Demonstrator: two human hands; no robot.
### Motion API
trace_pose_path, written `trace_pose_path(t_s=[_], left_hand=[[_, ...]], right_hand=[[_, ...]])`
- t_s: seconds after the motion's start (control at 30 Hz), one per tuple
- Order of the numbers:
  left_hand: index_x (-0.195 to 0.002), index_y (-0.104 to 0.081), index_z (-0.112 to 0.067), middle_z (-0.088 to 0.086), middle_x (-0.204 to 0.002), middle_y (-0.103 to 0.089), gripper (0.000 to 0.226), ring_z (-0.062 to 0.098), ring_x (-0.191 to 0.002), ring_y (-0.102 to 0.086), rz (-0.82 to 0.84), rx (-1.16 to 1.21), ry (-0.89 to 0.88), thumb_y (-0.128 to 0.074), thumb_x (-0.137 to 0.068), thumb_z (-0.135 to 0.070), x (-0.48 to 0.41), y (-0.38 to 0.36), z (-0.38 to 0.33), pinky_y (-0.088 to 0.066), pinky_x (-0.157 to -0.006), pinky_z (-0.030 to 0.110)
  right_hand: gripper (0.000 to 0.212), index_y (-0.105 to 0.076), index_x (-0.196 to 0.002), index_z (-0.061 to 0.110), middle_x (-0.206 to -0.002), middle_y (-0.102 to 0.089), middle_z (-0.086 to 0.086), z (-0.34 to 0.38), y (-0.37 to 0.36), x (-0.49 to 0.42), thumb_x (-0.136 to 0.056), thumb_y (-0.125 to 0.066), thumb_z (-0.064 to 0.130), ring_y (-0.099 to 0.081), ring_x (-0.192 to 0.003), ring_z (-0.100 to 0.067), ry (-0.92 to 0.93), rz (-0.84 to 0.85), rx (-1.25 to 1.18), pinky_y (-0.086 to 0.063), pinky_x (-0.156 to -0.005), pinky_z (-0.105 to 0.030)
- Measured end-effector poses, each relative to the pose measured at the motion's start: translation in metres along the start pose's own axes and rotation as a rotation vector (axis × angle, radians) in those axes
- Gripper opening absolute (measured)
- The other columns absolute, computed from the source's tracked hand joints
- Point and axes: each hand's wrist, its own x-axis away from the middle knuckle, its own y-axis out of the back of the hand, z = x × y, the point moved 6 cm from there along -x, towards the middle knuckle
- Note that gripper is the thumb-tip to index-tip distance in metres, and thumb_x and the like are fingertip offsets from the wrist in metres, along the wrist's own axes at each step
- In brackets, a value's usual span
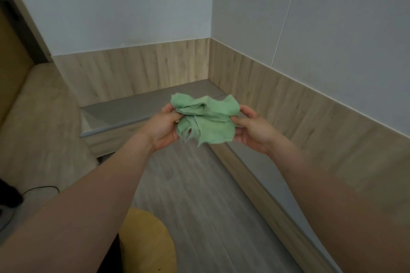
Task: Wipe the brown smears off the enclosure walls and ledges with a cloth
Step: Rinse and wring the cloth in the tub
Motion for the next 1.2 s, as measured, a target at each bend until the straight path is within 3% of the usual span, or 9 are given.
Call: trace_pose_path(t_s=[0.17, 0.23, 0.4, 0.53, 0.63, 0.77, 0.87, 1.03, 1.2], left_hand=[[-0.068, -0.076, -0.005, 0.019, -0.107, -0.075, 0.038, 0.03, -0.098, -0.075, 0.138, 0.012, 0.013, -0.046, -0.079, 0.015, 0.013, 0.0, -0.001, -0.064, -0.08, 0.04], [-0.064, -0.074, -0.001, 0.021, -0.113, -0.072, 0.039, 0.033, -0.103, -0.072, 0.122, 0.043, 0.098, -0.037, -0.075, 0.003, 0.014, 0.003, 0.005, -0.063, -0.083, 0.043], [-0.089, -0.071, -0.007, 0.012, -0.094, -0.074, 0.012, 0.022, -0.088, -0.073, -0.02, -0.087, 0.148, -0.059, -0.091, -0.006, 0.007, 0.024, 0.03, -0.063, -0.076, 0.032], [-0.129, -0.059, -0.015, 0.014, -0.097, -0.074, 0.05, 0.02, -0.08, -0.075, -0.12, -0.247, 0.261, -0.061, -0.09, 0.017, 0.012, 0.063, 0.068, -0.062, -0.067, 0.029], [-0.14, -0.052, -0.016, 0.016, -0.108, -0.07, 0.061, 0.021, -0.085, -0.073, -0.19, -0.308, 0.346, -0.061, -0.09, 0.018, 0.021, 0.106, 0.106, -0.062, -0.068, 0.028], [-0.132, -0.061, -0.02, 0.011, -0.113, -0.073, 0.055, 0.029, -0.103, -0.071, -0.094, -0.632, 0.65, -0.075, -0.082, -0.003, 0.05, 0.171, 0.189, -0.059, -0.093, 0.043], [-0.101, -0.071, -0.012, 0.013, -0.103, -0.074, 0.015, 0.027, -0.089, -0.069, -0.172, -0.697, 0.792, -0.072, -0.087, -0.007, 0.078, 0.224, 0.252, -0.057, -0.079, 0.039], [-0.122, -0.059, -0.01, 0.012, -0.115, -0.068, 0.029, 0.029, -0.104, -0.068, -0.459, -0.423, 0.946, -0.063, -0.097, -0.024, 0.131, 0.287, 0.327, -0.06, -0.091, 0.049], [-0.132, -0.052, -0.01, 0.017, -0.123, -0.061, 0.036, 0.028, -0.102, -0.06, -0.637, -0.714, 0.922, -0.059, -0.096, -0.011, 0.144, 0.338, 0.357, -0.053, -0.081, 0.035]], right_hand=[[0.043, -0.077, -0.08, 0.018, -0.097, -0.078, -0.013, 0.004, 0.002, 0.002, -0.102, -0.049, -0.007, -0.075, -0.079, -0.024, 0.057, -0.01, -0.009, -0.065, -0.066, -0.037], [0.038, -0.071, -0.087, 0.021, -0.099, -0.077, -0.009, -0.006, 0.002, 0.0, -0.104, -0.046, -0.002, -0.074, -0.08, -0.025, -0.006, -0.028, 0.048, -0.064, -0.066, -0.042], [0.025, -0.069, -0.105, 0.018, -0.113, -0.071, -0.012, -0.044, 0.003, -0.015, -0.104, -0.045, 0.023, -0.071, -0.095, -0.03, -0.224, -0.108, -0.012, -0.063, -0.077, -0.046], [0.056, -0.054, -0.137, 0.006, -0.13, -0.06, -0.023, -0.091, 0.005, -0.032, -0.098, -0.039, 0.043, -0.063, -0.116, -0.035, -0.35, -0.141, -0.077, -0.056, -0.091, -0.043], [0.058, -0.056, -0.133, -0.002, -0.12, -0.067, -0.022, -0.142, -0.005, -0.042, -0.081, -0.065, 0.022, -0.066, -0.109, -0.034, -0.373, -0.05, 0.079, -0.058, -0.092, -0.04], [0.046, -0.065, -0.106, 0.003, -0.094, -0.07, -0.013, -0.232, -0.022, -0.057, -0.061, -0.058, 0.001, -0.071, -0.077, -0.017, -0.388, -0.012, 0.355, -0.059, -0.075, -0.03], [0.029, -0.067, -0.108, 0.009, -0.085, -0.068, -0.005, -0.306, -0.034, -0.073, -0.084, -0.058, -0.005, -0.066, -0.064, -0.002, -0.44, 0.042, 0.613, -0.054, -0.06, -0.023], [0.039, -0.065, -0.125, 0.013, -0.115, -0.071, -0.014, -0.425, -0.044, -0.076, -0.096, -0.044, -0.002, -0.071, -0.102, -0.027, -0.64, 0.101, 0.721, -0.062, -0.087, -0.049], [0.021, -0.054, -0.116, 0.012, -0.11, -0.064, -0.007, -0.511, -0.048, -0.05, -0.098, -0.048, 0.003, -0.065, -0.09, -0.019, -0.888, -0.058, 0.595, -0.062, -0.077, -0.041]])
